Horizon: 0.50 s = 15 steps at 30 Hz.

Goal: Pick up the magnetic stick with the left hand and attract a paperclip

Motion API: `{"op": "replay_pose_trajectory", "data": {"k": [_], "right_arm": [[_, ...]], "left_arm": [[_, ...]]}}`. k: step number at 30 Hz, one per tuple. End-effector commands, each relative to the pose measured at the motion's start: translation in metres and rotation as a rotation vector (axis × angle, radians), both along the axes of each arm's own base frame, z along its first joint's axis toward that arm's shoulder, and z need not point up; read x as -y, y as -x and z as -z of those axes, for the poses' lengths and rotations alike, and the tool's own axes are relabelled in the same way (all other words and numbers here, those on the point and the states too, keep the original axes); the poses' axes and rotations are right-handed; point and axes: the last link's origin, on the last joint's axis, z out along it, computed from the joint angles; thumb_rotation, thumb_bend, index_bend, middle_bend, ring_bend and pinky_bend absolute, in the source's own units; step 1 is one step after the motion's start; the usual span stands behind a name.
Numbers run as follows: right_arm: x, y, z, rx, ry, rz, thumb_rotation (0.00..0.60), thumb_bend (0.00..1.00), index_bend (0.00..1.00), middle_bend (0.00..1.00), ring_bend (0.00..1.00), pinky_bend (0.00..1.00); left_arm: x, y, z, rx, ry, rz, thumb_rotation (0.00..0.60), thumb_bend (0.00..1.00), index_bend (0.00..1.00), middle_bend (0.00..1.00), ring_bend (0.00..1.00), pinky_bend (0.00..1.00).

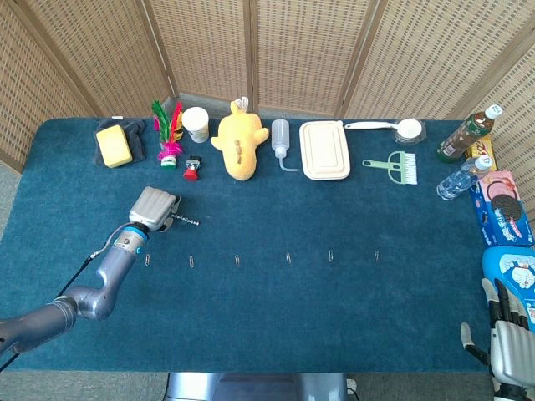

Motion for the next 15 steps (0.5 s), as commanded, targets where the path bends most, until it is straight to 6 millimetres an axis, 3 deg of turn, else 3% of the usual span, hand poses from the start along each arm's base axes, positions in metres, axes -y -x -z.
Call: {"op": "replay_pose_trajectory", "data": {"k": [1,15], "right_arm": [[-0.0002,-0.0001,-0.0005,0.000,0.001,-0.001,0.600,0.44,0.00,0.01,0.00,0.11],[-0.0013,0.0003,-0.0007,0.001,0.002,0.005,0.600,0.44,0.00,0.01,0.00,0.11]], "left_arm": [[-0.0005,-0.0006,0.0015,0.001,0.001,-0.002,0.597,0.64,0.47,0.82,0.81,0.70],[-0.0010,-0.0008,0.0054,0.002,0.001,-0.015,0.596,0.64,0.47,0.82,0.81,0.70]]}}
